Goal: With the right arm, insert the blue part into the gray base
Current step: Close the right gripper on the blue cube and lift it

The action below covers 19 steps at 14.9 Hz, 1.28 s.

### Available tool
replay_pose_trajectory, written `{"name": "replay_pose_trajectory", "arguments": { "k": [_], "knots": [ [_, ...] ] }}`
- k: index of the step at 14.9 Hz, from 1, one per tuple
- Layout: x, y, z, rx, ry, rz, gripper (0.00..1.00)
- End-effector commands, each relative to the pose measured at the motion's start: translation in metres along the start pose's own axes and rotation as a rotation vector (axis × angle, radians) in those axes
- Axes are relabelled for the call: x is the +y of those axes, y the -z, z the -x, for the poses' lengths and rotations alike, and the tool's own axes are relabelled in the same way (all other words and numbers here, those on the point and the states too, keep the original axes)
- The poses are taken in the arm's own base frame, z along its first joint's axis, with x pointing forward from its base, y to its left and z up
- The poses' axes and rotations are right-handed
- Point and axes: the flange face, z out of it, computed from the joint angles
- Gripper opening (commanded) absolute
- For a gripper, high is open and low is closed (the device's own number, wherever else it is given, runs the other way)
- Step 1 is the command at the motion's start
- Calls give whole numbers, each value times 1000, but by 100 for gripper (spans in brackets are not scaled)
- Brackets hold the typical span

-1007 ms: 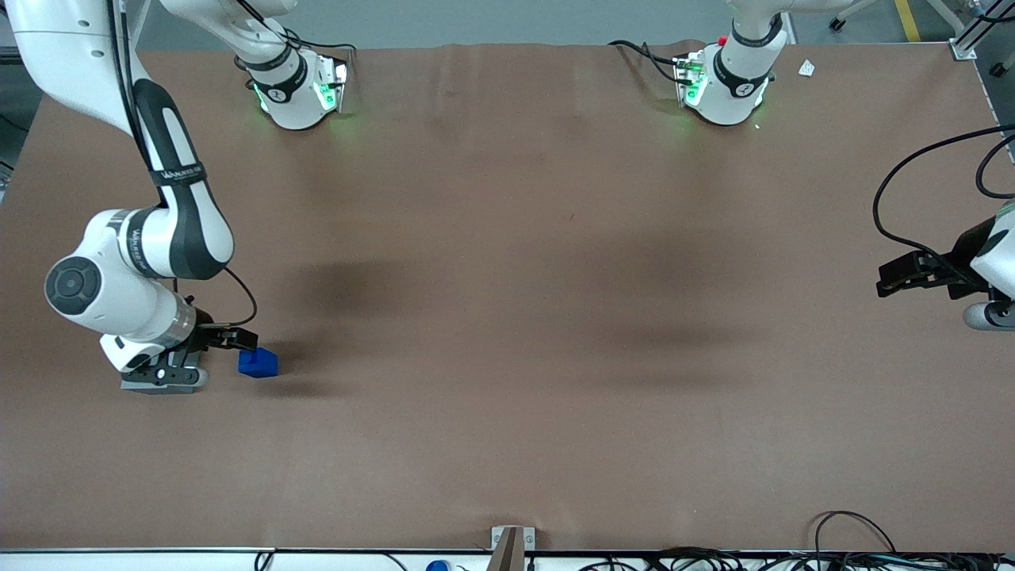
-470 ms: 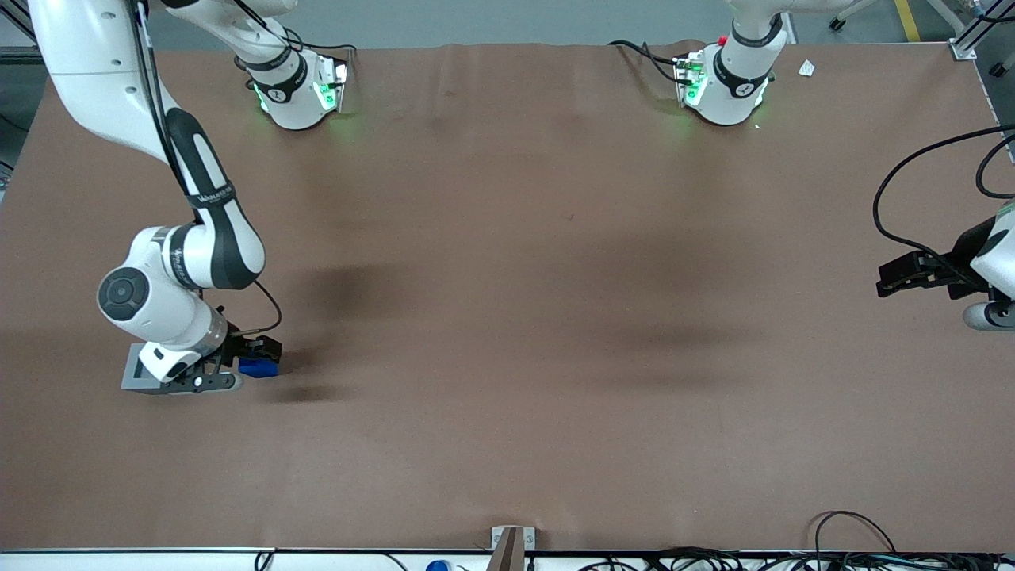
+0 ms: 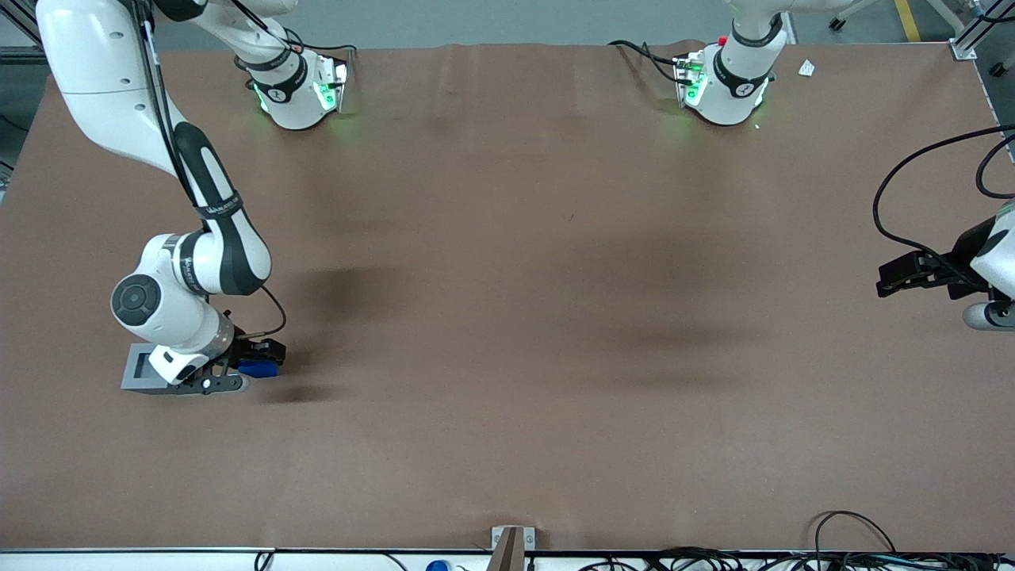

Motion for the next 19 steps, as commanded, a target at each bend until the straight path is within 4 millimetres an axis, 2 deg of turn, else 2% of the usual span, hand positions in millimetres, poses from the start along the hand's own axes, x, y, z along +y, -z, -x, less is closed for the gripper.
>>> {"name": "replay_pose_trajectory", "arguments": {
  "k": [1,4,5,6,7,9,12,14,16,17,19],
  "knots": [
    [9,5,1,0,-17,-18,75],
    [10,4,2,-1,-18,-18,48],
    [10,4,2,-1,-15,-18,31],
    [11,4,2,-1,-18,-18,10],
    [11,4,2,-3,-21,-19,1],
    [11,9,1,-30,-23,-23,0],
    [50,40,-8,-99,-72,-35,0],
    [67,73,-14,-98,-89,-38,0],
    [86,97,-17,-118,-94,-42,0],
    [92,105,-20,-116,-68,-43,0],
    [122,106,-16,-106,-31,-45,0]
  ]
}}
